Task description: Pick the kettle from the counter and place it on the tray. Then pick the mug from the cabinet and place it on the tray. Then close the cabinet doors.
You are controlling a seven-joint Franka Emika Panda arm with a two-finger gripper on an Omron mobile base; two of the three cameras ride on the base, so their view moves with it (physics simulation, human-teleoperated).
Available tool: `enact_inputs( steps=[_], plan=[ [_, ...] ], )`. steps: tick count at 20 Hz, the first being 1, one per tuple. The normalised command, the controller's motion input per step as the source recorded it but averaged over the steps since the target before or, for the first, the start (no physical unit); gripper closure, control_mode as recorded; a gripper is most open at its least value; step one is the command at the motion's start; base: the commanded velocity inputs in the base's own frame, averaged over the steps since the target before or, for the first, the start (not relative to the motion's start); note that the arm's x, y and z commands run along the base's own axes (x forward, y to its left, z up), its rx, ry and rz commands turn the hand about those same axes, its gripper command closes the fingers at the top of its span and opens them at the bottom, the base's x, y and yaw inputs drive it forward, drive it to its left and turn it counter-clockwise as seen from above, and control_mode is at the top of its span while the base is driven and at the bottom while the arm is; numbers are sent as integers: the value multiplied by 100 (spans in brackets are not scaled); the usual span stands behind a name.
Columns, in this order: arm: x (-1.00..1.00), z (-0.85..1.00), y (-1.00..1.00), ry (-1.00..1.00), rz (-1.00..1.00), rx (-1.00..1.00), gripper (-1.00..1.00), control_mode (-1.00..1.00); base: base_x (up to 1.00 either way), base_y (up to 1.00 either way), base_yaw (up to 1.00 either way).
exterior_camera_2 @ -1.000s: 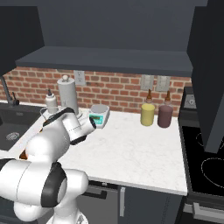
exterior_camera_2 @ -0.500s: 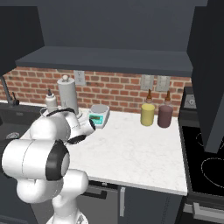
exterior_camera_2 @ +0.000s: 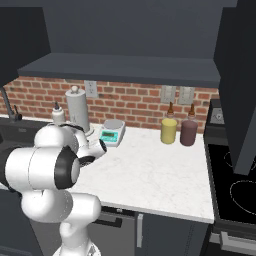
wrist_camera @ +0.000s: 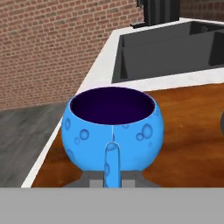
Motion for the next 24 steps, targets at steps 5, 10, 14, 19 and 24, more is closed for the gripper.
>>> enact_inputs(
  steps=[5,10,14,19,24],
  plan=[
    [3,-17,13,0,0,0,100,-100,0,0,0],
    [2,-14,6,0,0,0,100,-100,0,0,0],
    [0,-5,1,-1,0,0,-100,-100,0,0,0],
    [-17,0,0,-2,0,0,-100,-100,0,0,0],
    [-46,15,0,-3,-6,1,-100,-100,0,0,0]
  ],
)
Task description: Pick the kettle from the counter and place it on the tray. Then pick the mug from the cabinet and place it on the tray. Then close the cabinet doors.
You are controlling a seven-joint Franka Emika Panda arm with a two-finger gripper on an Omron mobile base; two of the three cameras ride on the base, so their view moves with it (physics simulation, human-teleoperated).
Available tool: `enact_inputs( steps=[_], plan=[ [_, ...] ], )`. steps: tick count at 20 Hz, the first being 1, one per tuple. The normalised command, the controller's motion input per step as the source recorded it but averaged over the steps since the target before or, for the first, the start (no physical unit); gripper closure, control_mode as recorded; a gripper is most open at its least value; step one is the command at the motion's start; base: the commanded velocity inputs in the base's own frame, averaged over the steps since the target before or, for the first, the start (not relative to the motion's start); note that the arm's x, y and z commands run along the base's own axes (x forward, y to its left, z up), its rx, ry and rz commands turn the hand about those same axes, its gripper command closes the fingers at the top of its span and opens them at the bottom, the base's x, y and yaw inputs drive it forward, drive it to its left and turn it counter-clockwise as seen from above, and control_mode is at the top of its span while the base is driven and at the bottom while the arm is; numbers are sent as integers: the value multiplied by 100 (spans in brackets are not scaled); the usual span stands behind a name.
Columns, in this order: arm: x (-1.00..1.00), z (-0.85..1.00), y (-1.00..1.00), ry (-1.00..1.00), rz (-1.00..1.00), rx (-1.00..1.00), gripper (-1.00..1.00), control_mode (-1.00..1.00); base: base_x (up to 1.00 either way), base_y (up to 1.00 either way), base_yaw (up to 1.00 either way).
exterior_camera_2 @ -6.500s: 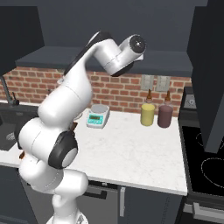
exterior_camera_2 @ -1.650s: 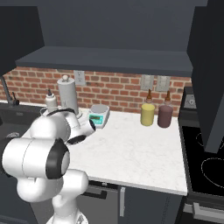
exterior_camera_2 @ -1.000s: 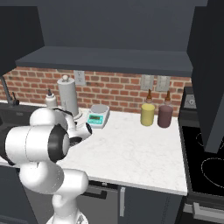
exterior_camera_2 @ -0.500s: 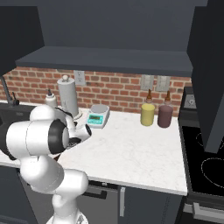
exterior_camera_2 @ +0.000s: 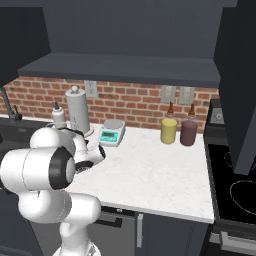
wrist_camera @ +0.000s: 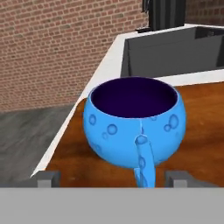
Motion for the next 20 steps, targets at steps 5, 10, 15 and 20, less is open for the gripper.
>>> enact_inputs(
  steps=[5,10,15,20],
  plan=[
    [-51,39,-2,-7,-14,2,-100,-100,0,0,0],
    [-38,71,-9,-11,-17,1,-100,-100,0,0,0],
    [-28,76,-33,-10,-18,0,-100,-100,0,0,0],
    [-27,57,-57,-1,-19,0,-100,-100,0,0,0]
  ],
)
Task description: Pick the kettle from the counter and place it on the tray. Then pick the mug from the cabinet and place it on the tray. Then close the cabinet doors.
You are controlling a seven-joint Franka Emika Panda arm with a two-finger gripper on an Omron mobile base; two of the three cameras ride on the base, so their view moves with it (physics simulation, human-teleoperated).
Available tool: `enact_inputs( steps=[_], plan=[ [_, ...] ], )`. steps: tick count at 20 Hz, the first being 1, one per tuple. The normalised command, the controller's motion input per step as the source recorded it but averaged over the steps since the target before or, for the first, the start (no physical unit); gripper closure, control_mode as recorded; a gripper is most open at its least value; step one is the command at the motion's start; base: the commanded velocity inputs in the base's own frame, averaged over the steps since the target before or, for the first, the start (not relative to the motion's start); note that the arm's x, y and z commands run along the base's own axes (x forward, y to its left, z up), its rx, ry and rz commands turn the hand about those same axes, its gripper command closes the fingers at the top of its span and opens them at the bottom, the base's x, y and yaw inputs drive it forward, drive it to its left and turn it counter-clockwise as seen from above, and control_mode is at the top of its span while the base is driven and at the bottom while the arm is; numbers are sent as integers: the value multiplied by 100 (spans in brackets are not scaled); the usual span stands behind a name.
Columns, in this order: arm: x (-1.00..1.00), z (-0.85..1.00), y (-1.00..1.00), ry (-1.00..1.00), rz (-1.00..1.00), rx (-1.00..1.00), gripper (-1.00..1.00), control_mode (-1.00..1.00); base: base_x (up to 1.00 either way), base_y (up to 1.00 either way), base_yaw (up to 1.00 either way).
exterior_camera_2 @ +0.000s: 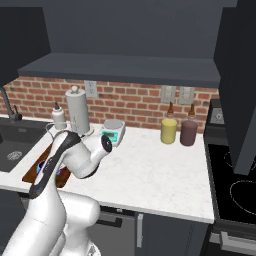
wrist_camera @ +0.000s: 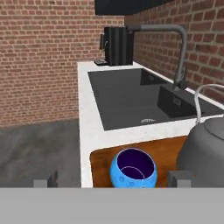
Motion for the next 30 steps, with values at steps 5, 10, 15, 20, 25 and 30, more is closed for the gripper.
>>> enact_inputs(
  steps=[5,10,15,20,25,30],
  plan=[
    [-25,39,-80,0,-21,3,-100,-100,0,0,0],
    [-13,24,-88,0,-26,4,-100,-100,0,0,0],
    [-17,7,-56,0,-25,8,-100,-100,0,0,0],
    [-11,0,-10,0,-7,3,-100,-100,0,0,0],
    [-16,0,-8,-2,-2,2,-100,-100,0,0,0],
    [-28,0,-29,-1,-12,7,-100,-100,0,0,0]
  ],
)
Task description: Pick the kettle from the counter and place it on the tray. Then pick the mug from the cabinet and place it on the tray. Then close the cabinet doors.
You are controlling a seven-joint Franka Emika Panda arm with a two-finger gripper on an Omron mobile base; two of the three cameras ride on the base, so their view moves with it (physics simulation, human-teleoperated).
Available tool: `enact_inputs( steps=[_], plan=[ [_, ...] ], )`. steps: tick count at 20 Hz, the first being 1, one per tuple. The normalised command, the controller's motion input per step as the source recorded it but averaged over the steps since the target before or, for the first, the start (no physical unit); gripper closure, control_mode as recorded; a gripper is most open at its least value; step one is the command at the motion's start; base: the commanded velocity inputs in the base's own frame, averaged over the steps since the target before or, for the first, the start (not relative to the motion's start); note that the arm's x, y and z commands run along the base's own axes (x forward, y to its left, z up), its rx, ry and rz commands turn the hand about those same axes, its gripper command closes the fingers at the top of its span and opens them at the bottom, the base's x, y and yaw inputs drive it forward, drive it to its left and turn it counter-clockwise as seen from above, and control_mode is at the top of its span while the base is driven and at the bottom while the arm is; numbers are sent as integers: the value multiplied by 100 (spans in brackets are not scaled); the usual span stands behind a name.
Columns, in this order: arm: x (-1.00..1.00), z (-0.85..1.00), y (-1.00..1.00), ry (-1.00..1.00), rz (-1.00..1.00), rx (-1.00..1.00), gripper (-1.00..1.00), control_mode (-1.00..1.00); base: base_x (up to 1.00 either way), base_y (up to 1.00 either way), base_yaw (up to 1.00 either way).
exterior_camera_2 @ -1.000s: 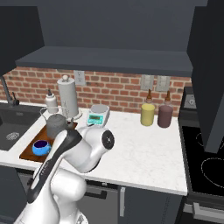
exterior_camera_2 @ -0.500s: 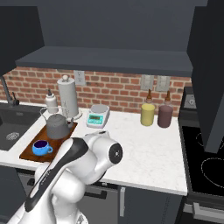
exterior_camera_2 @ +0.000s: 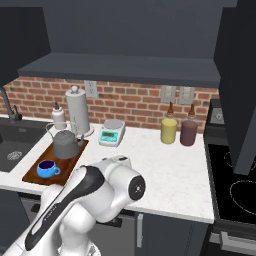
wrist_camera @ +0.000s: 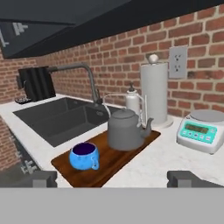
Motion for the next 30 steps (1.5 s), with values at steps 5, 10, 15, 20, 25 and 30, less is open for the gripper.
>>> enact_inputs(
  steps=[5,10,15,20,25,30],
  plan=[
    [-24,0,-37,0,-13,8,-100,-100,0,0,0],
    [-8,6,-46,0,-9,9,-100,-100,0,0,0],
    [2,32,-44,0,-7,6,-100,-100,0,0,0],
    [0,55,-56,-8,-2,7,-100,-100,0,0,0],
    [-1,54,-68,-9,-3,6,-100,-100,0,0,0],
    [1,42,-76,-8,-2,4,-100,-100,0,0,0]
  ],
)
